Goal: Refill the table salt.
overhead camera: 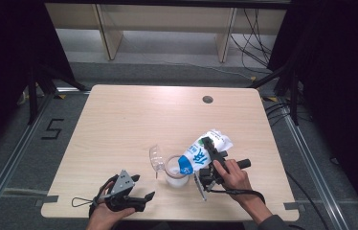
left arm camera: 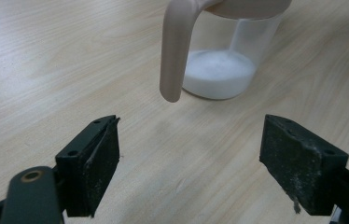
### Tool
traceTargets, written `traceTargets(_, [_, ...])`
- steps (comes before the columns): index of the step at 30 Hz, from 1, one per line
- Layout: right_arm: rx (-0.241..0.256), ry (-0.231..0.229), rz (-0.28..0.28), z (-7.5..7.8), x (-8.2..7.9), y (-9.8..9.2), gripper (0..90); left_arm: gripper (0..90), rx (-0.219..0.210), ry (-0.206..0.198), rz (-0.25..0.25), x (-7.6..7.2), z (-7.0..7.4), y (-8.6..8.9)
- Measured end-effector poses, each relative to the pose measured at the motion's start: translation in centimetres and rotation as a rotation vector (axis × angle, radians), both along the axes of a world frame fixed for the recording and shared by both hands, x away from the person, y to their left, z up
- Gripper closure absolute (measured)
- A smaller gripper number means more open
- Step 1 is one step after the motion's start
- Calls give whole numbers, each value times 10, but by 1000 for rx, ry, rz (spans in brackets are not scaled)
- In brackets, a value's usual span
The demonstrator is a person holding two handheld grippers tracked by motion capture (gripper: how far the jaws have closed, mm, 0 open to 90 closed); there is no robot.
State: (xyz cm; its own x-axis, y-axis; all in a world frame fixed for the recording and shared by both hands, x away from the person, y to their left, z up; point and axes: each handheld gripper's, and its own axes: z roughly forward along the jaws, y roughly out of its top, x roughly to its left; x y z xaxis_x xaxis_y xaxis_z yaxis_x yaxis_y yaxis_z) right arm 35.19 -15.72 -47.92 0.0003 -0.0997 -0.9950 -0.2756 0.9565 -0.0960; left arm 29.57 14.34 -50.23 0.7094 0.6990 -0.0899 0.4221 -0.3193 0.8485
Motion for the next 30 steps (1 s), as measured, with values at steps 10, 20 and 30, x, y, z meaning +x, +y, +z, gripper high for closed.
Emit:
traceTargets(10, [15, 0, -7, 0, 0, 0, 616, 195, 0, 0, -1, 0, 0, 0])
traceTargets(20, [16, 0, -18, 0, -1, 2, 621, 195, 4, 4, -1, 0, 0, 0])
traceTargets(30, [29, -6, -15, 0, -1, 1, 631, 195, 4, 3, -2, 1, 0, 0])
